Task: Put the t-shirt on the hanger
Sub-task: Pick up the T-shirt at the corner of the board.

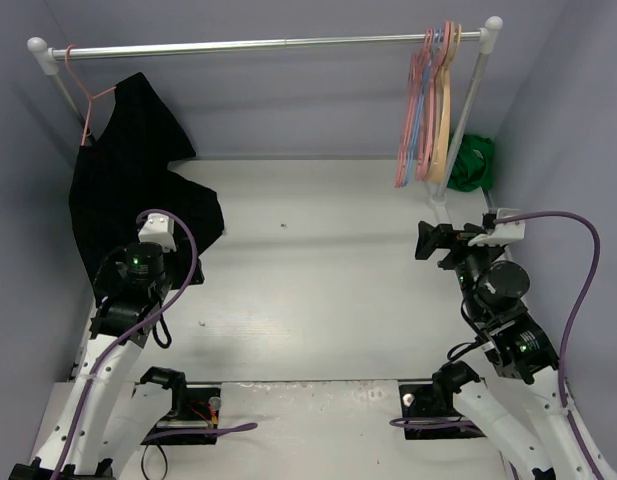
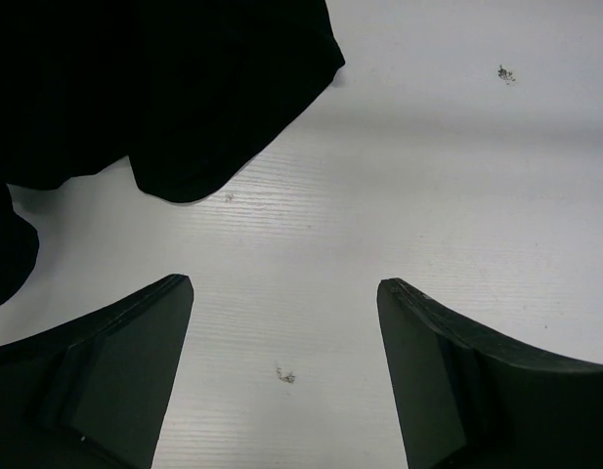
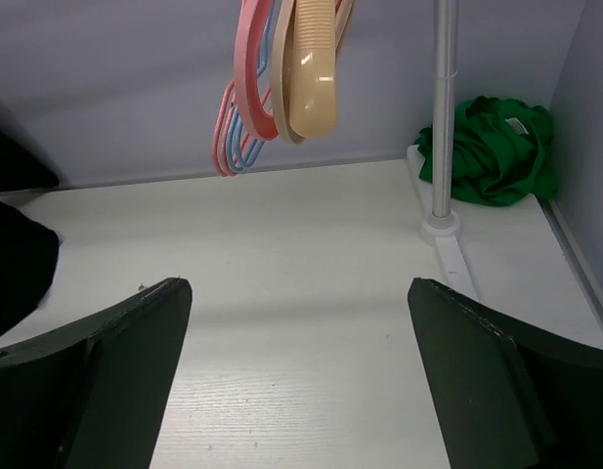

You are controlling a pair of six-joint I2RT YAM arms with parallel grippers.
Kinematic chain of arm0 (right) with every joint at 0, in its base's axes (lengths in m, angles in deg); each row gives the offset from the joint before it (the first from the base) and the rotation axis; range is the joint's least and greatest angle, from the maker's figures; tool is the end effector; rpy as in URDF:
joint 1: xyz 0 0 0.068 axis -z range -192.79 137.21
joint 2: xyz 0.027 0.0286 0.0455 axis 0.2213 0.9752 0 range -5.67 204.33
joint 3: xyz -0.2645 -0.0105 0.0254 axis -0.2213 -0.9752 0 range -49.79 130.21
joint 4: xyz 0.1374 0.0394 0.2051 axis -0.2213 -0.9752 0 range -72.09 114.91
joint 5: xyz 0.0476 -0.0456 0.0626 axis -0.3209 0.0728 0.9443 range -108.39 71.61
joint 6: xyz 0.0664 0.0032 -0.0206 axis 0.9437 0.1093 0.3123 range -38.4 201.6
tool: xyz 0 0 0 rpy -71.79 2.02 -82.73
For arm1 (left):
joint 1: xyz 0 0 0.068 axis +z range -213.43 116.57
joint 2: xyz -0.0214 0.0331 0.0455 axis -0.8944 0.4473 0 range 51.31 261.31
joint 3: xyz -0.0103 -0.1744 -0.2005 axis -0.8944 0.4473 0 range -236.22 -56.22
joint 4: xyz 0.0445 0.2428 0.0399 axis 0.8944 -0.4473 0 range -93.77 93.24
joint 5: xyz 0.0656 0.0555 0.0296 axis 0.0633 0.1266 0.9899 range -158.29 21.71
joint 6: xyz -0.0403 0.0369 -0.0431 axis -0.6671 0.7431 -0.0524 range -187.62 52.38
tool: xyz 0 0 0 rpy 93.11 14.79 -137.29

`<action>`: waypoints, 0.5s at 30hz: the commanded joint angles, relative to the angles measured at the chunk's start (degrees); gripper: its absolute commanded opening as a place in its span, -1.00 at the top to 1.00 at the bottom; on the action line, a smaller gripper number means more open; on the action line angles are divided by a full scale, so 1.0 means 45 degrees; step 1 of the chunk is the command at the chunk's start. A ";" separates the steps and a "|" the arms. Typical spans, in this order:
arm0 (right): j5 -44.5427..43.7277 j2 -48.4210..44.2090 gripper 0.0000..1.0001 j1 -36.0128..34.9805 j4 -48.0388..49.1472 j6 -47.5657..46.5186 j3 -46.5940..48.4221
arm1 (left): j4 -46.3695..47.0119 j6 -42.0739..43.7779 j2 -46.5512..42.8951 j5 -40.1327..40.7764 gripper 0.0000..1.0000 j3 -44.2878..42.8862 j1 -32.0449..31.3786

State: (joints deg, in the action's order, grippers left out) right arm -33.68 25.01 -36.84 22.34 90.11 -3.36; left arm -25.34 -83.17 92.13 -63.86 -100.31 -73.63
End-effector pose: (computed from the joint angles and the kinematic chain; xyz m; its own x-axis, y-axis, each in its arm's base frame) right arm 0.1266 0.0401 0.3948 0.1825 0.2377 -0.9540 -0.1877 0.9609 0.2035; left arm 0.1705 -0.0261 0.2989 -0.4341 -0.1934 -0.8798 -0.0088 0.9775 -0.2106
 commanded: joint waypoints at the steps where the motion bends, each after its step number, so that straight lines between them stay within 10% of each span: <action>1: -0.0489 0.0448 -1.00 -0.0026 0.1370 -0.0347 0.0871 | 0.0335 0.0136 0.0031 0.0228 -0.54 -0.0611 -0.0136; 10: -0.0821 0.4762 -0.98 0.0168 0.1604 -0.2007 0.5206 | 0.0335 0.0214 0.0050 0.0247 -0.54 -0.0591 -0.0215; 15: 0.1459 0.6502 -0.81 0.2937 0.1547 -0.1308 0.7586 | 0.0374 0.0213 0.0090 0.0149 -0.54 -0.0552 -0.0234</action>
State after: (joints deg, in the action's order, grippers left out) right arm -32.19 51.92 -30.06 24.79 83.05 24.51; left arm -25.41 -82.97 92.15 -63.69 -100.31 -74.37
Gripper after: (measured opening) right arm 0.928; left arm 0.770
